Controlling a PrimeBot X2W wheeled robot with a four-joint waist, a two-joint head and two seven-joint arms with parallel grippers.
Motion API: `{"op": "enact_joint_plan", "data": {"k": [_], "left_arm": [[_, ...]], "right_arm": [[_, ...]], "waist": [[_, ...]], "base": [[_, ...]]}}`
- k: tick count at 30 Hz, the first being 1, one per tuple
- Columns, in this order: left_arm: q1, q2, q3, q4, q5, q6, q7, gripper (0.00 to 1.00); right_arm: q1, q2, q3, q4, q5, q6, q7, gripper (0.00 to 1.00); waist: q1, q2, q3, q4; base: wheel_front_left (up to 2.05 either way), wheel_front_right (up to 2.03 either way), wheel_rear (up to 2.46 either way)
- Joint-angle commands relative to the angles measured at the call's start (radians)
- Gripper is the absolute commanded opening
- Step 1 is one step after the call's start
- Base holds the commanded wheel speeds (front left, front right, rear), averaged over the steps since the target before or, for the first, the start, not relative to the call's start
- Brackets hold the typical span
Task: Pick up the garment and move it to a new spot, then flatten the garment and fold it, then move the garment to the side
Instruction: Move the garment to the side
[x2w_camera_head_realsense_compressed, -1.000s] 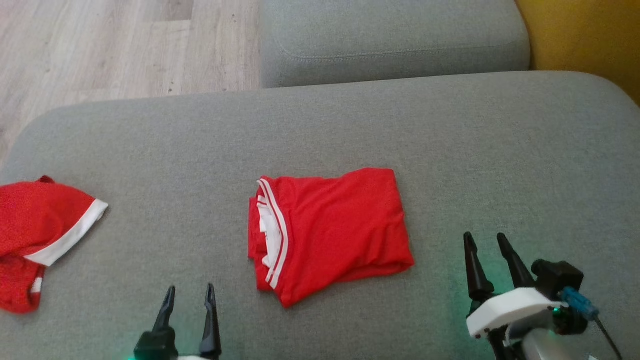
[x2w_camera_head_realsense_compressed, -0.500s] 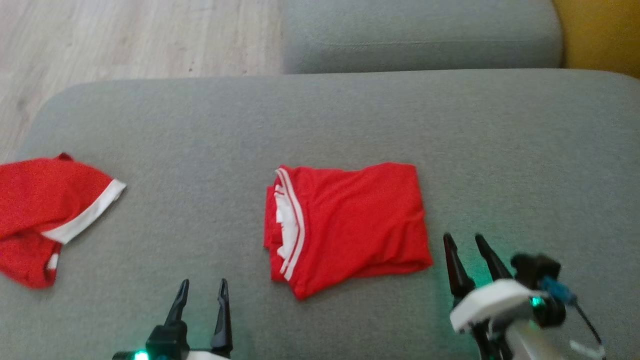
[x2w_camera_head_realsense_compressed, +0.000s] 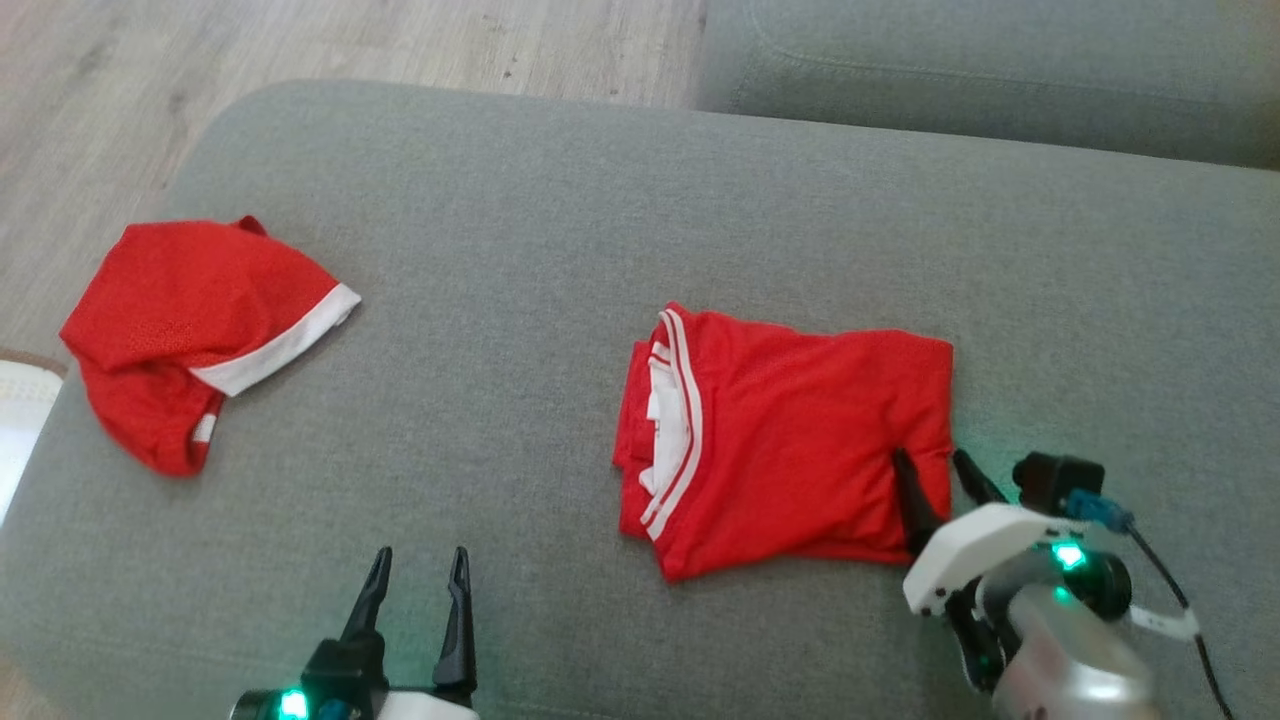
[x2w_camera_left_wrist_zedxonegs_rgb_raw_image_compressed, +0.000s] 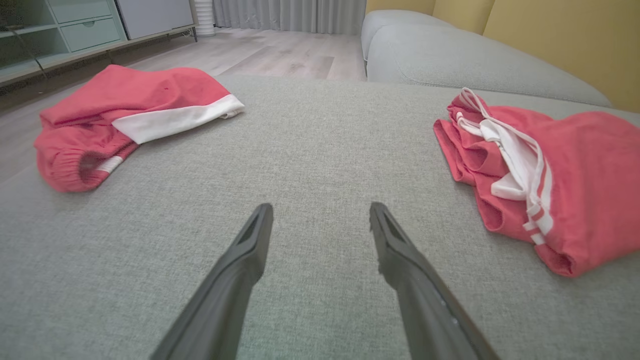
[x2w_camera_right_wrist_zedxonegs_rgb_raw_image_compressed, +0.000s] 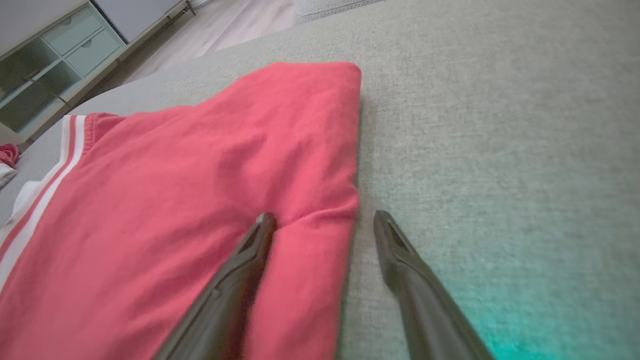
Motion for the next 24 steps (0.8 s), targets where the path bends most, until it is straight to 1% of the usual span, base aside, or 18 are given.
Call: {"op": "enact_joint_plan", "data": {"k": [1, 2, 3, 7, 11, 16, 17, 24], "left_arm": [[-0.036, 0.002, 0.031, -0.024, 0.006, -0.006, -0.005, 1.0], [-0.036, 0.002, 0.034, -0.024, 0.007, -0.007, -0.005, 1.0], [-0.035, 0.002, 0.039, -0.024, 0.008, -0.007, -0.005, 1.0], [-0.037, 0.002, 0.051, -0.022, 0.014, -0.011, -0.005, 1.0], [-0.033, 0.002, 0.054, -0.03, 0.011, -0.013, -0.005, 1.0], [-0.061, 0.002, 0.051, -0.047, 0.008, -0.017, -0.005, 1.0], [-0.061, 0.002, 0.051, -0.047, 0.008, -0.017, -0.005, 1.0], [-0.138, 0.002, 0.035, -0.057, 0.014, -0.024, -0.005, 1.0]], "right_arm": [[-0.02, 0.003, 0.044, 0.009, 0.01, -0.001, 0.005, 1.0], [-0.023, 0.003, 0.062, 0.013, 0.019, -0.001, 0.004, 0.55], [-0.028, 0.003, 0.074, 0.016, 0.023, -0.001, 0.001, 0.0], [-0.054, 0.003, 0.08, 0.013, 0.017, -0.001, -0.009, 0.0], [-0.059, -0.002, 0.015, -0.066, -0.019, -0.001, -0.01, 0.0], [-0.046, -0.001, -0.013, -0.165, -0.068, -0.001, -0.011, 0.0], [-0.046, -0.001, -0.013, -0.165, -0.068, -0.001, -0.011, 0.0], [-0.063, 0.001, 0.026, -0.273, -0.07, -0.001, -0.011, 0.0]], "waist": [[0.0, 0.0, 0.006, 0.004], [0.0, 0.0, 0.008, 0.002], [0.0, 0.0, 0.008, -0.003], [0.0, 0.0, 0.001, -0.041], [0.0, 0.0, -0.013, -0.123], [0.0, 0.0, 0.011, -0.289], [0.0, 0.0, 0.011, -0.289], [0.0, 0.0, 0.084, -0.553]], "base": [[0.0, 0.0, 0.0], [0.0, 0.0, 0.0], [0.0, 0.0, 0.0], [0.0, 0.0, 0.0], [0.0, 0.0, 0.0], [0.0, 0.0, 0.0], [0.0, 0.0, 0.0], [0.0, 0.0, 0.0]]}}
